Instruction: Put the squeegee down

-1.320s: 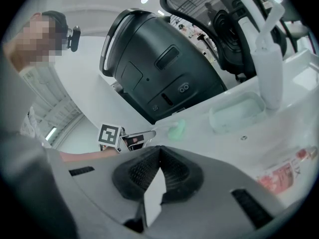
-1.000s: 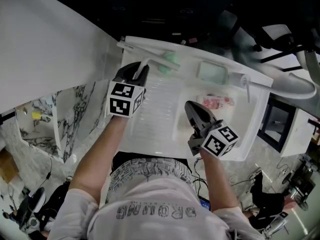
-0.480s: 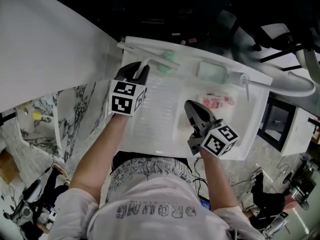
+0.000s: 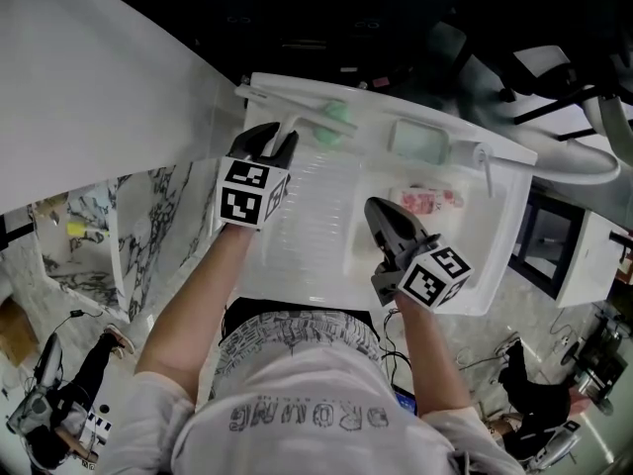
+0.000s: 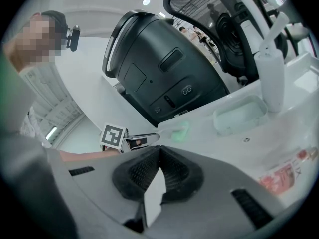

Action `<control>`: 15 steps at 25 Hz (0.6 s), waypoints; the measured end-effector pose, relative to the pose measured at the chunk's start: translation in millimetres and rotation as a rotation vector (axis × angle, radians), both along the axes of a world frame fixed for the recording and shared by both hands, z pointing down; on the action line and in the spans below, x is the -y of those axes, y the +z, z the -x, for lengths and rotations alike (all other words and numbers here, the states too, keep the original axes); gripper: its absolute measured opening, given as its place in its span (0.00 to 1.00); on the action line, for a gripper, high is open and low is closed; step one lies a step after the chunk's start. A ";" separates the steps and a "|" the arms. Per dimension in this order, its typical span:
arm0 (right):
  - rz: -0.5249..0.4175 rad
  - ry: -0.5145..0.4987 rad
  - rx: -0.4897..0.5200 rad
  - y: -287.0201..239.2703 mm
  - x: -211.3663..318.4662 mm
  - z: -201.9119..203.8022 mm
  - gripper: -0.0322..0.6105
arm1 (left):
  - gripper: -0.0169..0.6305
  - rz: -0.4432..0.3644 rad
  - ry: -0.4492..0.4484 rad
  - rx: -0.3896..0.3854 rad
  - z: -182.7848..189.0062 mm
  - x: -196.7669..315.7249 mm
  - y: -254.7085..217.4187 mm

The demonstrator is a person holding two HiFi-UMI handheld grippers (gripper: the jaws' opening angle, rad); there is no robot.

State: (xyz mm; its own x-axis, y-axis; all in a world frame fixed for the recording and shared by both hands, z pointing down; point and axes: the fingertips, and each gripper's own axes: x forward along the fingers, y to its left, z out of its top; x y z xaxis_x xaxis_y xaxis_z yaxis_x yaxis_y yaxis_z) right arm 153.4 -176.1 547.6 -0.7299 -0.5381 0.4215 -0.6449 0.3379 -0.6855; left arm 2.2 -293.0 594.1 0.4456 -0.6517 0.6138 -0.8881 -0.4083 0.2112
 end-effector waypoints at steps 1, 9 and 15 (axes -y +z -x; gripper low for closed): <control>-0.004 0.000 0.001 -1.1 -0.1 0.7 0.06 | 0.25 -0.004 0.000 -0.003 0.3 -0.1 -2.5; -0.036 0.001 -0.004 -15.0 0.1 7.5 0.06 | 0.26 -0.059 0.012 -0.002 6.5 -2.1 -32.1; -0.078 0.017 0.005 -30.3 -0.9 19.2 0.06 | 0.26 -0.096 0.019 -0.015 17.4 -11.7 -56.0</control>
State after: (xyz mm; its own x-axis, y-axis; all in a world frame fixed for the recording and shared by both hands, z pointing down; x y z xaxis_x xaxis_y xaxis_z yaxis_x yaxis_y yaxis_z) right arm 134.2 -175.2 517.4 -0.7228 -0.5812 0.3739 -0.6473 0.3798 -0.6609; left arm -15.2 -281.3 538.1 0.4674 -0.6985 0.5419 -0.8769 -0.4443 0.1836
